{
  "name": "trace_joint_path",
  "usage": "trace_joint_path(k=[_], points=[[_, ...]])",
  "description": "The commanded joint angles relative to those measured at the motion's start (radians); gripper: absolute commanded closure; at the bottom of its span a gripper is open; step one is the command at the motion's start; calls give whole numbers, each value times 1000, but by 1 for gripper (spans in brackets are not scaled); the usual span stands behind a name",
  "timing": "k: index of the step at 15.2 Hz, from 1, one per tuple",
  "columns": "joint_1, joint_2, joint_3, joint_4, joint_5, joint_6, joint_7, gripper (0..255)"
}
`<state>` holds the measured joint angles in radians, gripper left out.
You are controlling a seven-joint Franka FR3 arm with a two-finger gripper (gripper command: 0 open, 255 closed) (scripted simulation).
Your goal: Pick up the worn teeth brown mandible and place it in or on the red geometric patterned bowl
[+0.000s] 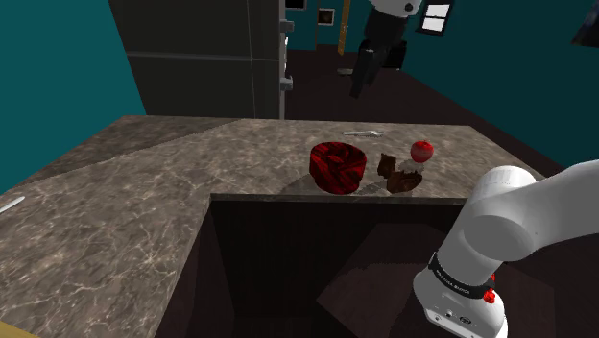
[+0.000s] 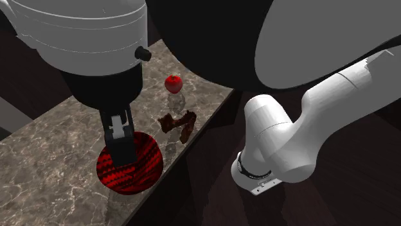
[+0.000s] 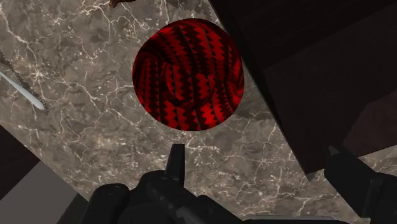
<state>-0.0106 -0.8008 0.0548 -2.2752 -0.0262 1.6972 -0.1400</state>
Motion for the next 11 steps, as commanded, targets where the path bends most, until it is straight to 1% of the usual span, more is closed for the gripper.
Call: trace_joint_path(k=[1,6,11], points=[[0,0,0,0,0,0,0,0],[-29,-89,-69,-180,-34,95,-47,0],[-72,-160,-146,-340,-82,191,-97,0]])
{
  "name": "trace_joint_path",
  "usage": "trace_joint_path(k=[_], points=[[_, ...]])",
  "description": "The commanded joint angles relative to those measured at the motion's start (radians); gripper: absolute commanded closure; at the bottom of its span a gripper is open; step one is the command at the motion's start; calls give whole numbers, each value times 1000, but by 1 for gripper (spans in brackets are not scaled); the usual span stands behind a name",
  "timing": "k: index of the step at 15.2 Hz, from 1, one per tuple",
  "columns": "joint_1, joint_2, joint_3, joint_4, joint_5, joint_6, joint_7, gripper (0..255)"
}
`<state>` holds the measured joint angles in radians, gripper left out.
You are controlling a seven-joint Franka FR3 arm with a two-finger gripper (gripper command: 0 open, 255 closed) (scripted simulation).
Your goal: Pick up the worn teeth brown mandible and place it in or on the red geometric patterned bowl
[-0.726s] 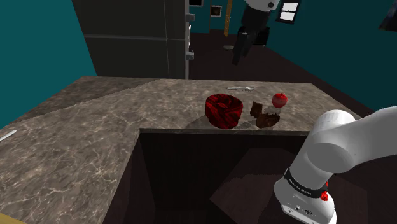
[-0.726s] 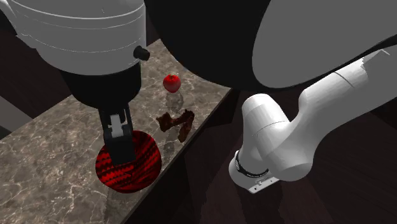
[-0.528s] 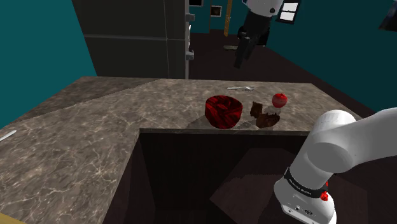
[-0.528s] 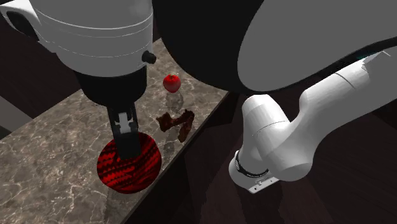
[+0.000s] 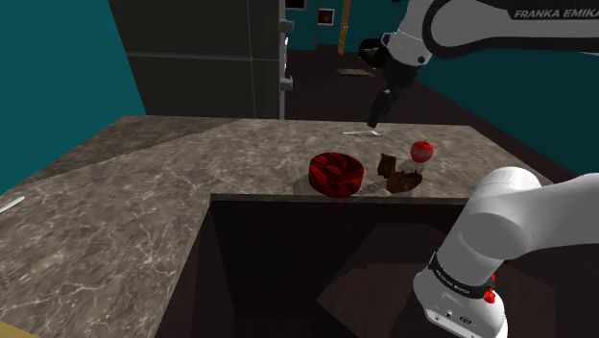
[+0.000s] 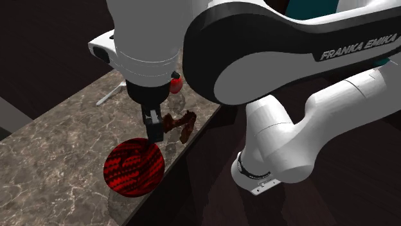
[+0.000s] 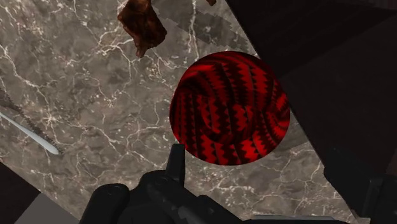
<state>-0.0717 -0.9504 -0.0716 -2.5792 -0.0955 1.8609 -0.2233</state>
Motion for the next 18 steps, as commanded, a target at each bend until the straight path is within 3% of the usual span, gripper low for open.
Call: trace_joint_path(k=[1,10,16,18], points=[[-21,-22,-37,-66,-24,47,-24,0],[-150,-59,-216,-294,-151,250,-138,0],[-258,19,-364,-396,-255,434,-233,0],[-271,56,-391,-411,-274,486,-246,0]])
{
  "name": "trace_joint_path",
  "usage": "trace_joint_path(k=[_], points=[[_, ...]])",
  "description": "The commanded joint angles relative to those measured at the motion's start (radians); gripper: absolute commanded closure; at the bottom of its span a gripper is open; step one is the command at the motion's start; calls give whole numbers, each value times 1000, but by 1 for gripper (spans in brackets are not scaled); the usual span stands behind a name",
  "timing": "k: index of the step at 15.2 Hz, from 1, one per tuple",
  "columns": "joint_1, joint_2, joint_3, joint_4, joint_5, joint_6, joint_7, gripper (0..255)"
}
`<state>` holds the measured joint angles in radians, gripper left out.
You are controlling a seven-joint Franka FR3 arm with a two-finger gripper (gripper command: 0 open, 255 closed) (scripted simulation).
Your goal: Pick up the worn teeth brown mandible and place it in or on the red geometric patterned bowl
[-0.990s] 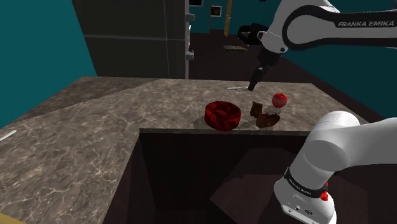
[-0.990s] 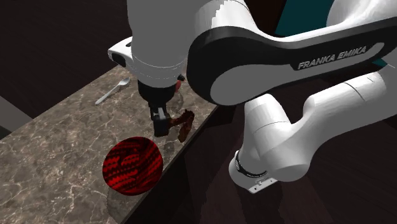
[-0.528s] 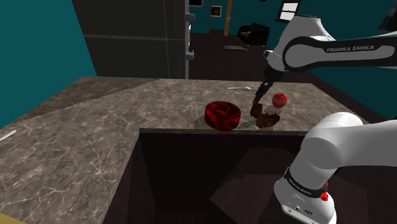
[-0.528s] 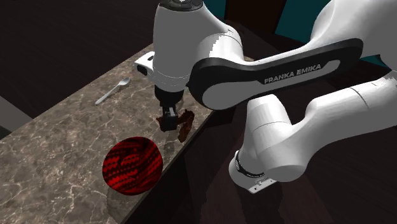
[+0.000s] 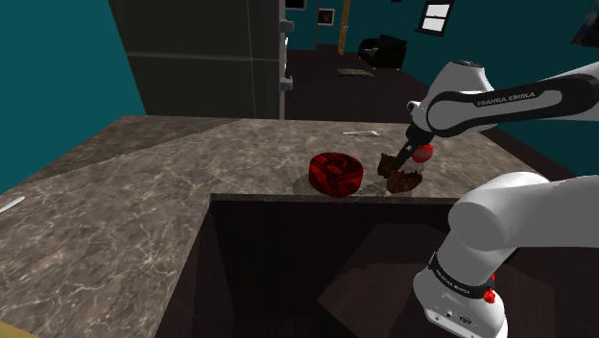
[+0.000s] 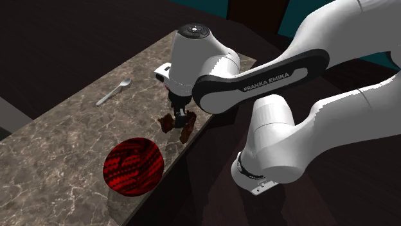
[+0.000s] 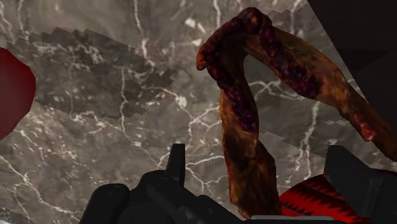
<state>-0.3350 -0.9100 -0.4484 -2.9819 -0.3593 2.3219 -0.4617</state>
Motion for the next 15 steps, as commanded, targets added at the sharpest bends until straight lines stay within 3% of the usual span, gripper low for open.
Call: trace_joint_path(k=[1,7,14,15], points=[[-7,32,-19,-14,-14,48,-7,0],[2,140,-49,-39,-35,180,-3,0],[1,141,-48,-39,-34,180,-4,0],[1,141,-48,-39,-34,180,-4,255]])
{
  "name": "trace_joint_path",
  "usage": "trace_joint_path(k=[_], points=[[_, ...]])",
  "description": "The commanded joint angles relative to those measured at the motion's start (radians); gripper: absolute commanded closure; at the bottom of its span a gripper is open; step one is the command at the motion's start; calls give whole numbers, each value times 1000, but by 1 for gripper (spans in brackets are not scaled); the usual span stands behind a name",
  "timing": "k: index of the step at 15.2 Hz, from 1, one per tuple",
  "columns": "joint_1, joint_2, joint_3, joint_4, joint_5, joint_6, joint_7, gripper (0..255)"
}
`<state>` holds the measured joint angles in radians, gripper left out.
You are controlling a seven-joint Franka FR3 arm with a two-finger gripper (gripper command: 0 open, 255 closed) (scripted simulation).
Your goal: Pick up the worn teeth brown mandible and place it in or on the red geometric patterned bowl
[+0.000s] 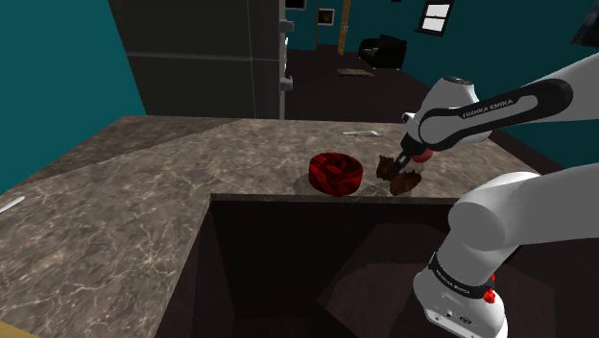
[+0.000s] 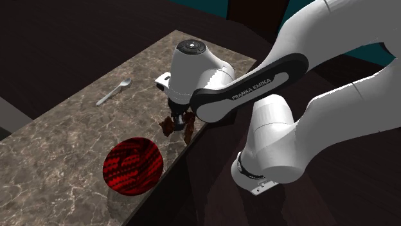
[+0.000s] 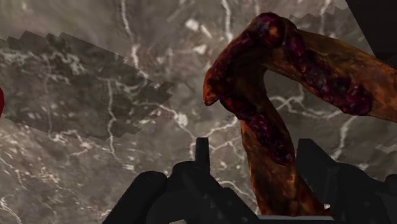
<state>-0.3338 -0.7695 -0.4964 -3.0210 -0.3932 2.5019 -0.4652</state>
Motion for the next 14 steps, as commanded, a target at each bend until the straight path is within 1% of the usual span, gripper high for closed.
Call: trace_joint_path(k=[1,9,14], points=[[0,0,0,0,0,0,0,255],[0,0,0,0,0,0,0,255],[6,-71,27,37,24,-106,2,255]])
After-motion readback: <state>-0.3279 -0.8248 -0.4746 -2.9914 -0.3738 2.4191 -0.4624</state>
